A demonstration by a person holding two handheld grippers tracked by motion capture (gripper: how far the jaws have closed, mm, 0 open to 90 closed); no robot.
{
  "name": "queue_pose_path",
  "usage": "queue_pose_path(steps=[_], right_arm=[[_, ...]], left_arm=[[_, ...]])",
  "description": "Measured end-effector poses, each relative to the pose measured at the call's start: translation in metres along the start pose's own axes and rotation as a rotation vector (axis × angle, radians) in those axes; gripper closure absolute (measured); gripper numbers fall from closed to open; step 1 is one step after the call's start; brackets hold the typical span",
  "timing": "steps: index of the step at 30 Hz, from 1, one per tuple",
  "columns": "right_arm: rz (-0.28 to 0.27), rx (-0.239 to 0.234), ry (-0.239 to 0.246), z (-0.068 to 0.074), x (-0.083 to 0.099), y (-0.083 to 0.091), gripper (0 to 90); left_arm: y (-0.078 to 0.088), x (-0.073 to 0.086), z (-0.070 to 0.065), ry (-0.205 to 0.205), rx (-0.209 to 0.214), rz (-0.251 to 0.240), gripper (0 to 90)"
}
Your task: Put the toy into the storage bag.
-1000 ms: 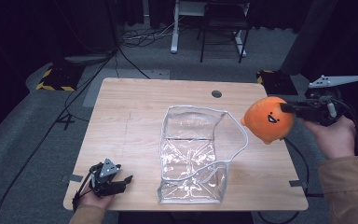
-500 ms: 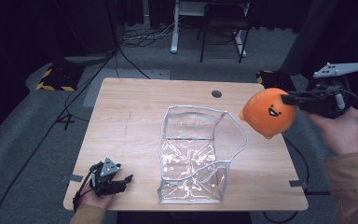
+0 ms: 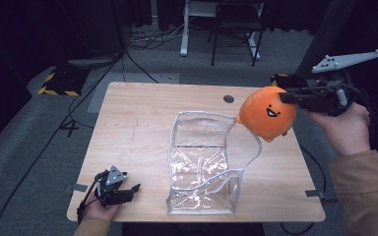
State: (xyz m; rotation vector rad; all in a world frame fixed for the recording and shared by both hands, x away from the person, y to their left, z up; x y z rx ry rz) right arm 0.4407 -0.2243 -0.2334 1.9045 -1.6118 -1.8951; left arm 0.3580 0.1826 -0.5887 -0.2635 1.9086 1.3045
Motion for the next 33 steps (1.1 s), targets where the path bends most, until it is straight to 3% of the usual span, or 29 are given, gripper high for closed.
queue_pose_path(steps=[22,33], right_arm=[[0.011,-0.103,0.097,0.056,-0.052,-0.046,79.9],[0.024,-0.178,0.151,0.086,-0.065,-0.075,79.9]], left_arm=[[-0.007,-0.007,0.003,0.001,-0.002,0.001,31.4],[-0.009,-0.010,0.005,0.007,-0.007,-0.001,31.4]])
Point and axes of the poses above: each handheld gripper's, and its own axes: y roughly backward along the jaws, x roughly out of its underside, z roughly to its left, the point moved 10 cm from there along -y, roughly forward along the jaws, and after that the axes turned 10 degrees about y, right-handed, at the moved point
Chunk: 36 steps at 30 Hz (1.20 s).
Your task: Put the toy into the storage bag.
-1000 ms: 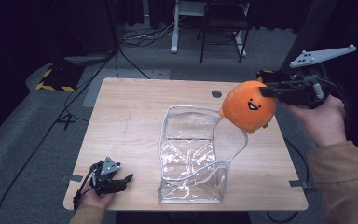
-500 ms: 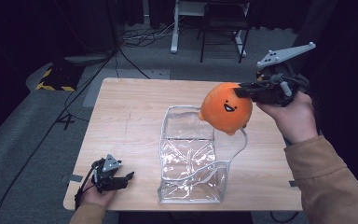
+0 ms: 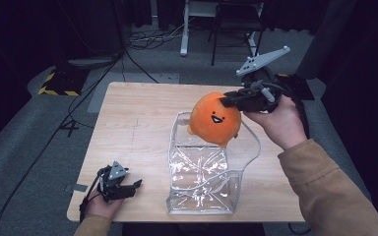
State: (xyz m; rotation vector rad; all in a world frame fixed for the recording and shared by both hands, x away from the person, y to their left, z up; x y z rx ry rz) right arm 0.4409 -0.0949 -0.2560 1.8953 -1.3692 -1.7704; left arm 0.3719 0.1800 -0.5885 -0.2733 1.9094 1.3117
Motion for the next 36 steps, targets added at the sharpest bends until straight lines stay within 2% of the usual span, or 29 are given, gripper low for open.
queue_pose_path(steps=[8,14,26,36], right_arm=[[0.030,-0.045,0.028,0.013,-0.005,-0.032,79.8],[0.047,-0.071,0.031,0.021,-0.003,-0.051,79.8],[0.141,-0.118,0.072,0.046,0.012,-0.096,79.7],[0.196,-0.140,0.076,0.053,0.023,-0.119,79.6]], left_arm=[[0.000,0.000,0.000,0.000,0.001,0.001,31.3],[-0.001,-0.001,0.001,-0.004,0.002,0.003,31.3],[-0.001,-0.001,0.001,-0.007,0.003,0.001,31.3],[-0.001,-0.001,0.001,-0.007,0.004,0.000,31.2]])
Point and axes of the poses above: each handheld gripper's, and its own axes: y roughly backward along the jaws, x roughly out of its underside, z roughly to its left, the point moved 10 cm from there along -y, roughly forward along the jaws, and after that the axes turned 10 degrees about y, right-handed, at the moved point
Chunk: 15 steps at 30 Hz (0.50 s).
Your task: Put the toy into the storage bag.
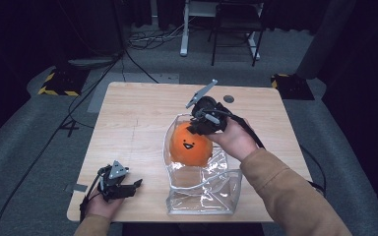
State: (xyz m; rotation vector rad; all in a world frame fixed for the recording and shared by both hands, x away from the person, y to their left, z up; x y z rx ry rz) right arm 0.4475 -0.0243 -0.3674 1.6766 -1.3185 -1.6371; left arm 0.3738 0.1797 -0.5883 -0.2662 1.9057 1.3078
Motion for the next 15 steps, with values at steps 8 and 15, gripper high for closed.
queue_pose_path(steps=[8,15], right_arm=[[0.061,-0.024,0.002,0.003,0.011,-0.020,79.1],[0.094,-0.048,-0.016,0.002,0.022,-0.035,79.1]], left_arm=[[0.000,0.000,0.000,0.000,-0.001,0.000,31.3],[0.000,0.000,0.000,0.000,0.000,0.000,31.2]])
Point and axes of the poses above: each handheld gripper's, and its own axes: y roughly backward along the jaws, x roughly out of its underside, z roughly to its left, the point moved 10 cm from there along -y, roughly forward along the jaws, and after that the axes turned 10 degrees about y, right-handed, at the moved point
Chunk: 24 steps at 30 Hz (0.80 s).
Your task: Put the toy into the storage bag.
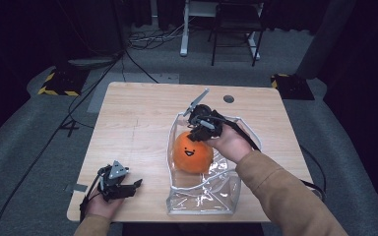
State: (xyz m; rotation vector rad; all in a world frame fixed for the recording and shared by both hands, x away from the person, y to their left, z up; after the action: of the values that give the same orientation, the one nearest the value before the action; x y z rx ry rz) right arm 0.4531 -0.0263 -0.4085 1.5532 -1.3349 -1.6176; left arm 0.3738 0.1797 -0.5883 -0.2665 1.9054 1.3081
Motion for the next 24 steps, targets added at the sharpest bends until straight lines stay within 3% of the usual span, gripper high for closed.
queue_pose_path(steps=[9,24], right_arm=[[0.045,-0.030,0.003,0.001,0.008,-0.017,78.6],[0.102,-0.067,0.026,0.005,0.014,-0.029,76.4]], left_arm=[[0.000,0.000,0.000,0.001,0.000,0.000,31.2],[0.000,0.000,0.000,0.001,0.000,0.000,31.3]])
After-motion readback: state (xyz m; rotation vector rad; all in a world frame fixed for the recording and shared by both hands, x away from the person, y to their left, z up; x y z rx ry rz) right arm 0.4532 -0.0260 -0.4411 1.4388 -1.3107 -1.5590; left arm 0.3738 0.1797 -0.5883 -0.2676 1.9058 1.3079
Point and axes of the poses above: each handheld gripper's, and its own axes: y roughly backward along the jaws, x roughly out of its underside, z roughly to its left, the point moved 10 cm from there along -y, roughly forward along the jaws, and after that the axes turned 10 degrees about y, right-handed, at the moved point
